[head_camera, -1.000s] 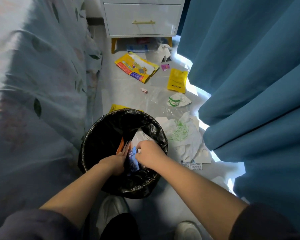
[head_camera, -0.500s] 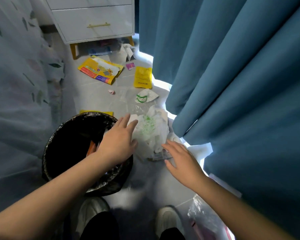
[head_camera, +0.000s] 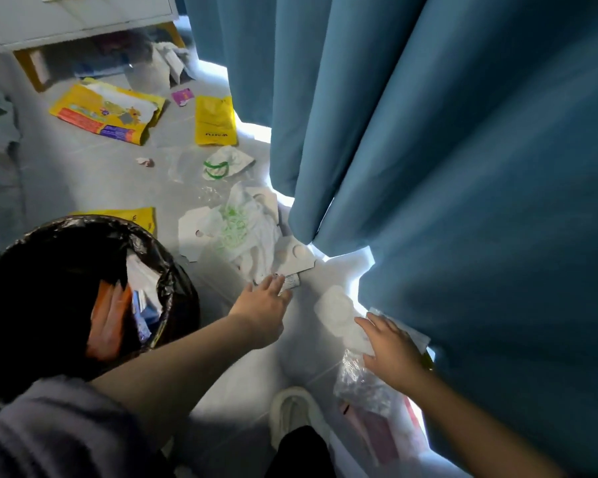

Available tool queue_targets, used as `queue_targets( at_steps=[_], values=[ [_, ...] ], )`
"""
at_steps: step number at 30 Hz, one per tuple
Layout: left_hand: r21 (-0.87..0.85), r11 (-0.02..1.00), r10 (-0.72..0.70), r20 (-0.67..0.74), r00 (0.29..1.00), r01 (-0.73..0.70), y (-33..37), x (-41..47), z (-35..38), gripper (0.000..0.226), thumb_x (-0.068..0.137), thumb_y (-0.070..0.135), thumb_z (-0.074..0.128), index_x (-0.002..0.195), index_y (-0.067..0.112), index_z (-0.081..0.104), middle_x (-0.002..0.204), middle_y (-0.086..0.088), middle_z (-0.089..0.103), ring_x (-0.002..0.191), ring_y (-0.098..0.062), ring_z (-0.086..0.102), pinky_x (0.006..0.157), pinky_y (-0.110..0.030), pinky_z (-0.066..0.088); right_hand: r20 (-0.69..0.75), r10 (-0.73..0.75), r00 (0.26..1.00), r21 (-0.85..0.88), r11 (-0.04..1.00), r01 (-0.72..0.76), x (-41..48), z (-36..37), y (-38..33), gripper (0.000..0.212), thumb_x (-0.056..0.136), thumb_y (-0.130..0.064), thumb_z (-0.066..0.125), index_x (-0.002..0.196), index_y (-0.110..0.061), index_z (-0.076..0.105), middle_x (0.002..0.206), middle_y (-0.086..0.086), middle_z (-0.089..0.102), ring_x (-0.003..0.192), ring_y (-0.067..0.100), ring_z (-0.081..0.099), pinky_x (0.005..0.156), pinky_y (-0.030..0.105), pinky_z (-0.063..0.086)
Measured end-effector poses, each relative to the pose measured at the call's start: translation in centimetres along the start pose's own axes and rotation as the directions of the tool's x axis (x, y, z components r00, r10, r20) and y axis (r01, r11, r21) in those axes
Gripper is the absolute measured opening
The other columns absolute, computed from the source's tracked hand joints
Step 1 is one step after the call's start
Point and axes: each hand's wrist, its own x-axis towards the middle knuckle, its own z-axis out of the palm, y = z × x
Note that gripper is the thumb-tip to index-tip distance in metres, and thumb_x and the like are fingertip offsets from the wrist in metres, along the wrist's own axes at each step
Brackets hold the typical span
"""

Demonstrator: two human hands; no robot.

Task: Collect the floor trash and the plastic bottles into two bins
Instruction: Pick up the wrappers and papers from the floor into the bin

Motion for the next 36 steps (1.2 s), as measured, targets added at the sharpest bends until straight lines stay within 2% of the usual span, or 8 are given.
queue_targets(
  at_steps=[5, 9, 13, 16, 23, 28, 32, 36],
  values=[
    [-0.021, 0.999, 0.026, 0.057, 0.998, -0.025, 2.6, 1.7, 2.2, 0.064, 0.093, 0.028, 0.046, 0.149, 0.016, 0.018, 0.16, -0.01, -0.001, 0.147, -0.03, 0.003, 0.116, -0.049, 0.019, 0.033, 0.017, 0.999, -0.206, 0.978, -0.009, 0.0, 2.2, 1.5, 0.071, 0.081, -0.022, 0.068, 0.143, -0.032, 0.035, 0.156, 0.003, 0.026, 0.144, 0.026, 0.024, 0.109, 0.04, 0.033],
    [-0.054, 0.998, 0.03, 0.083, 0.996, -0.025, 3.6, 2.6, 3.2, 0.066, 0.093, 0.027, 0.046, 0.15, 0.015, 0.015, 0.16, -0.009, -0.002, 0.147, -0.028, 0.002, 0.116, -0.047, 0.018, -0.083, 0.002, 0.997, -0.287, 0.958, -0.026, 1.4, 3.5, 1.7, 0.087, 0.02, -0.016, 0.094, 0.104, -0.026, 0.072, 0.12, 0.013, 0.066, 0.105, 0.034, 0.066, 0.069, 0.044, 0.057],
    [-0.167, 0.986, -0.011, 0.076, 0.997, 0.024, 3.5, 3.2, 3.7, 0.065, 0.093, 0.026, 0.046, 0.15, 0.016, 0.017, 0.16, -0.007, 0.001, 0.147, -0.027, 0.005, 0.117, -0.045, 0.018, -0.059, 0.121, 0.991, -0.358, 0.924, -0.134, 3.5, 3.4, 1.9, 0.093, 0.075, -0.032, 0.075, 0.149, -0.034, 0.019, 0.156, 0.015, 0.016, 0.14, 0.036, 0.026, 0.104, 0.045, 0.037],
    [-0.262, 0.962, -0.061, 0.073, 0.996, 0.078, 2.9, 3.3, 4.4, 0.064, 0.091, 0.025, 0.047, 0.149, 0.016, 0.02, 0.16, -0.006, 0.006, 0.147, -0.025, 0.008, 0.117, -0.044, 0.019, -0.036, 0.244, 0.969, -0.338, 0.91, -0.242, 4.8, 3.9, 2.5, 0.093, 0.083, -0.034, 0.067, 0.15, -0.032, 0.002, 0.152, 0.013, 0.018, 0.135, 0.035, 0.031, 0.107, 0.045, 0.034],
    [-0.382, 0.917, -0.089, 0.077, 0.993, 0.112, 2.1, 3.6, 5.7, 0.059, 0.09, 0.026, 0.05, 0.144, 0.018, 0.03, 0.15, -0.006, 0.032, 0.137, -0.025, 0.033, 0.107, -0.038, 0.035, -0.028, 0.308, 0.951, -0.218, 0.927, -0.306, 6.7, 3.3, 2.5, 0.042, 0.087, 0.001, 0.049, 0.127, -0.013, 0.047, 0.123, 0.01, 0.062, 0.112, 0.029, 0.06, 0.089, 0.036, 0.049],
    [-0.575, 0.802, -0.094, 0.144, 0.985, 0.161, 3.0, 5.4, 5.9, 0.056, 0.087, 0.026, 0.055, 0.139, 0.018, 0.038, 0.138, -0.007, 0.049, 0.125, -0.025, 0.047, 0.101, -0.033, 0.041, -0.071, 0.273, 0.959, 0.411, 0.884, -0.221, 8.5, 3.4, 1.7, 0.029, 0.088, -0.005, 0.047, 0.109, -0.011, 0.065, 0.111, 0.012, 0.066, 0.104, 0.033, 0.058, 0.083, 0.033, 0.047],
    [-0.619, 0.76, -0.099, 0.192, 0.976, 0.199, 3.6, 6.6, 6.7, 0.069, 0.082, 0.031, 0.059, 0.144, 0.021, 0.029, 0.135, -0.01, 0.046, 0.123, -0.029, 0.048, 0.102, -0.04, 0.041, 0.002, 0.209, 0.978, 0.454, 0.871, -0.186, 9.7, 4.4, 1.5, 0.018, 0.086, -0.004, 0.047, 0.08, -0.003, 0.063, 0.091, 0.02, 0.062, 0.091, 0.035, 0.057, 0.071, 0.034, 0.043],
    [-0.641, 0.738, -0.1, 0.203, 0.974, 0.209, 3.7, 7.8, 7.8, 0.074, 0.082, 0.027, 0.062, 0.145, 0.018, 0.025, 0.14, -0.014, 0.04, 0.125, -0.032, 0.046, 0.104, -0.039, 0.04, 0.162, 0.194, 0.968, 0.333, 0.912, -0.239, 10.4, 6.1, 2.3, 0.026, 0.089, -0.019, 0.051, 0.108, -0.01, 0.066, 0.128, 0.014, 0.047, 0.13, 0.028, 0.036, 0.101, 0.033, 0.038]
  ],
)
